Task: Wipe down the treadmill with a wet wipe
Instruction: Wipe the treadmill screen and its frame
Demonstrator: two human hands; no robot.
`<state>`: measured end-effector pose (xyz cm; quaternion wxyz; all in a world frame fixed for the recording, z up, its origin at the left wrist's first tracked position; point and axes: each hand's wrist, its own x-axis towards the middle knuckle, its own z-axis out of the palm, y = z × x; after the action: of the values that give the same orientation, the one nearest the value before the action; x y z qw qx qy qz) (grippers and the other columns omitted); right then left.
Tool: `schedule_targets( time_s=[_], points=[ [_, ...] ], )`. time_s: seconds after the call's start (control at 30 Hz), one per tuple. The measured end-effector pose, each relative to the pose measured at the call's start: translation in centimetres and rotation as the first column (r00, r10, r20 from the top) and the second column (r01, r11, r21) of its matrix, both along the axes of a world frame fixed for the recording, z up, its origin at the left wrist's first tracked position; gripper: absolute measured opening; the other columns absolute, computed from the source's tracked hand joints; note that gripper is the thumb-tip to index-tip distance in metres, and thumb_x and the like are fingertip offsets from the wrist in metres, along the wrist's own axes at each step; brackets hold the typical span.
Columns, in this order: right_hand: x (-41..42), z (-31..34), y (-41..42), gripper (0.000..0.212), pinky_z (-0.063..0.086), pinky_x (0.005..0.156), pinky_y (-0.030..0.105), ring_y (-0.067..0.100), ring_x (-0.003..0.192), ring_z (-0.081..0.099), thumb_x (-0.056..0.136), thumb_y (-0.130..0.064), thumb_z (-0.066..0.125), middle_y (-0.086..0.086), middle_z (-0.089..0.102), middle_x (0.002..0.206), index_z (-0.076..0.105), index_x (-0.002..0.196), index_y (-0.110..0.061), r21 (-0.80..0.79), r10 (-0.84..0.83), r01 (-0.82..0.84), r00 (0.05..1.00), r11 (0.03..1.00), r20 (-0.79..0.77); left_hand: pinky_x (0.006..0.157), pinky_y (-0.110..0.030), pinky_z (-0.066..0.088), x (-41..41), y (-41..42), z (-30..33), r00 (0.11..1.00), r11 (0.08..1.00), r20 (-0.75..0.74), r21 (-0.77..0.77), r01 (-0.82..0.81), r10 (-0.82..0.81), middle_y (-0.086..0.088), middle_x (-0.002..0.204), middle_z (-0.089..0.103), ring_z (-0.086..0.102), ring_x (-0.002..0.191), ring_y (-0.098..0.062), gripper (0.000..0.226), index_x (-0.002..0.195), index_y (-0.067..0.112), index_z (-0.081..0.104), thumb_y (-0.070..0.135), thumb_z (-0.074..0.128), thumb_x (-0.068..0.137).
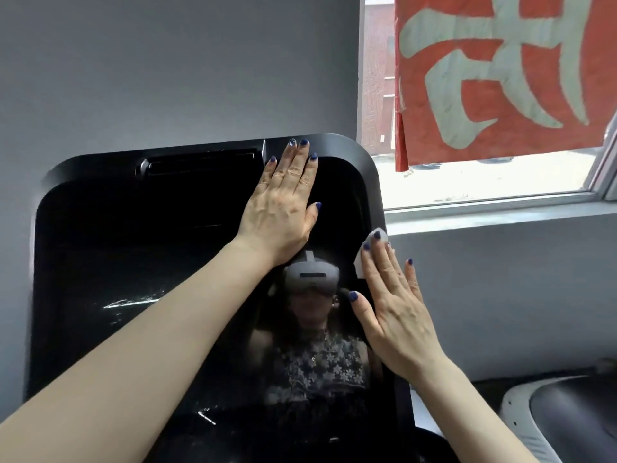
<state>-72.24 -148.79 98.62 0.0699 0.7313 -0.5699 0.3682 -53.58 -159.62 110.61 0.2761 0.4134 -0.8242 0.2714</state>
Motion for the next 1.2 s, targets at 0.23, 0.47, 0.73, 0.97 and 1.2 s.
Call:
schedule_targets(
  time_s=[0.23, 0.47, 0.73, 0.97, 1.2],
  points=[
    [-0.3, 3.0, -2.3, 0.068, -0.013, 0.125, 0.038, -0.003, 0.15, -0.016, 0.098, -0.062, 0.012, -0.019, -0.018, 0.165, -0.012, 0.155, -0.033, 0.072, 0.021, -0.028, 0.995, 0.997, 0.098, 0.127, -0.043, 0.012, 0.1, -0.6, 0.0, 0.999, 1.0, -0.043, 0.013, 0.026, -0.025, -0.014, 0.166, 0.02, 0.014, 0.155, -0.026, 0.074, 0.157, 0.003, 0.025, 0.045, 0.028, 0.095],
    [-0.3, 6.6, -5.0, 0.071, -0.011, 0.125, 0.043, -0.007, 0.148, -0.019, 0.092, -0.069, 0.008, -0.019, -0.023, 0.162, -0.019, 0.15, -0.039, 0.104, 0.013, -0.034, 0.98, 0.994, 0.197, 0.126, -0.041, 0.013, -0.2, -0.5, 0.0, 0.997, 0.999, -0.071, 0.03, 0.031, -0.029, -0.013, 0.166, 0.022, 0.016, 0.155, -0.026, 0.078, 0.157, 0.004, 0.026, 0.048, 0.028, 0.093],
    [-0.5, 5.5, -3.8, 0.074, -0.013, 0.124, 0.039, 0.002, 0.152, -0.016, 0.098, -0.064, 0.013, -0.018, -0.024, 0.164, -0.011, 0.158, -0.027, 0.034, 0.008, -0.007, 1.0, 0.999, -0.026, 0.127, -0.042, 0.01, -0.2, -0.8, -0.2, 0.997, 0.998, -0.067, 0.046, 0.04, -0.037, -0.012, 0.167, 0.017, 0.01, 0.156, -0.025, 0.079, 0.159, 0.006, 0.021, 0.048, 0.026, 0.092],
    [-0.2, 12.4, -9.1, 0.079, -0.02, 0.118, 0.028, -0.005, 0.15, -0.01, 0.09, -0.066, 0.008, -0.019, -0.007, 0.165, 0.0, 0.16, -0.03, 0.079, -0.039, 0.033, 0.997, 0.996, 0.072, 0.127, -0.042, 0.012, -0.2, -0.8, -0.3, 0.995, 0.997, -0.08, 0.042, 0.058, -0.054, -0.012, 0.167, 0.02, 0.013, 0.156, -0.025, 0.078, 0.158, 0.006, 0.024, 0.046, 0.03, 0.091],
    [-0.1, 11.9, -8.1, 0.083, -0.023, 0.116, 0.024, -0.007, 0.149, -0.012, 0.086, -0.071, 0.005, -0.02, -0.008, 0.166, -0.002, 0.159, -0.033, 0.081, -0.037, 0.036, 0.999, 0.996, 0.015, 0.127, -0.037, -0.003, 1.3, -0.1, 1.0, 0.996, 0.99, 0.008, 0.109, 0.089, -0.09, -0.004, 0.169, -0.006, -0.012, 0.155, -0.015, 0.074, 0.158, 0.014, -0.003, 0.043, 0.023, 0.096]
  ],
)
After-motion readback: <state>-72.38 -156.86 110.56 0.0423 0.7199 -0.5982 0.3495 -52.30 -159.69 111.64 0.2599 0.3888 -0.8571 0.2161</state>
